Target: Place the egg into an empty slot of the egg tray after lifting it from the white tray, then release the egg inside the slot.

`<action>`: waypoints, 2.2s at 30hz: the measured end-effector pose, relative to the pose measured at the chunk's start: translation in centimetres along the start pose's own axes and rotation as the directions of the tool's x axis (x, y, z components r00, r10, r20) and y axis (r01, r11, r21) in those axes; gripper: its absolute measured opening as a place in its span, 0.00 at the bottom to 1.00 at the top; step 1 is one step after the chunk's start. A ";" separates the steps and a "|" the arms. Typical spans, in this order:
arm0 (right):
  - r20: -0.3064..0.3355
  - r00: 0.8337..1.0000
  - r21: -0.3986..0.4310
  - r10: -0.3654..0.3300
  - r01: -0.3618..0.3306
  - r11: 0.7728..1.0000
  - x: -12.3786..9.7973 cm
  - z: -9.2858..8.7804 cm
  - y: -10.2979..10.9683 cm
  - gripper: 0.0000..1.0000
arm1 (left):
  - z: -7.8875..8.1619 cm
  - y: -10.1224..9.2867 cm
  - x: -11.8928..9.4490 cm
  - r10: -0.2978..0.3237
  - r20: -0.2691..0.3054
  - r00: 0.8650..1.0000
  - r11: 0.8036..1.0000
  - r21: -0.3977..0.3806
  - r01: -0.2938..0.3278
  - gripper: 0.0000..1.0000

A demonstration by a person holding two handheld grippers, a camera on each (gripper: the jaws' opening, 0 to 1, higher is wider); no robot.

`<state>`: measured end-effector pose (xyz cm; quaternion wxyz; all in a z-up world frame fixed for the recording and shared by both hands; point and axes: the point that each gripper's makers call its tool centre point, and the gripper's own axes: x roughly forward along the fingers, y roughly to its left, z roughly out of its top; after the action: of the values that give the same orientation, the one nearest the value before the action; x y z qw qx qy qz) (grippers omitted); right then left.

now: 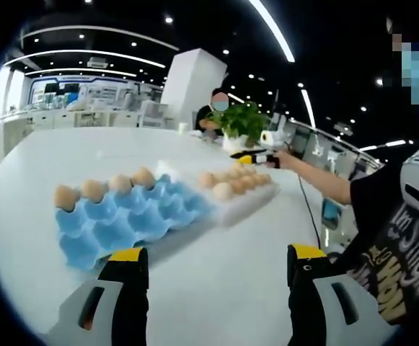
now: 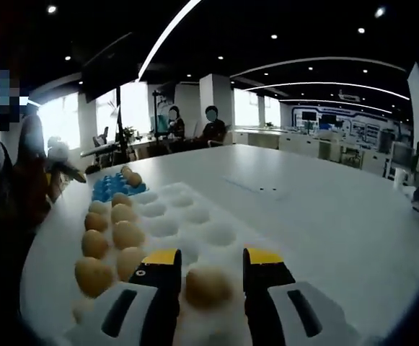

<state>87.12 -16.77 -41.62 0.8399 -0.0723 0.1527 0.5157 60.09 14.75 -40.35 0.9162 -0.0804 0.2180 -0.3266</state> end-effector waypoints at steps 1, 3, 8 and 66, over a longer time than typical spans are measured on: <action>0.002 1.000 -0.007 0.010 -0.010 1.000 -0.2 -0.1 -0.1 0.36 | 0.0 0.0 0.0 -0.001 0.001 1.000 1.000 0.000 0.001 0.80; 0.007 1.000 -0.009 0.026 -0.026 1.000 -0.3 -0.2 -0.1 0.36 | 0.1 -0.1 0.0 -0.003 0.002 1.000 1.000 0.000 0.003 0.80; -0.005 0.998 -0.012 0.067 -0.067 0.998 -0.5 -0.5 0.0 0.38 | 0.0 -0.3 0.1 -0.004 0.000 1.000 1.000 -0.004 0.004 0.80; 0.092 0.911 -0.014 0.403 -0.403 0.915 0.6 -0.6 1.8 0.29 | -0.2 -1.6 2.1 -0.035 -0.053 0.998 0.999 -0.010 0.034 0.80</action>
<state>85.67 -15.61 -42.30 0.7220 -0.0132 0.1265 0.6801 60.59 12.19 -40.78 0.9039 -0.0798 0.2423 -0.3433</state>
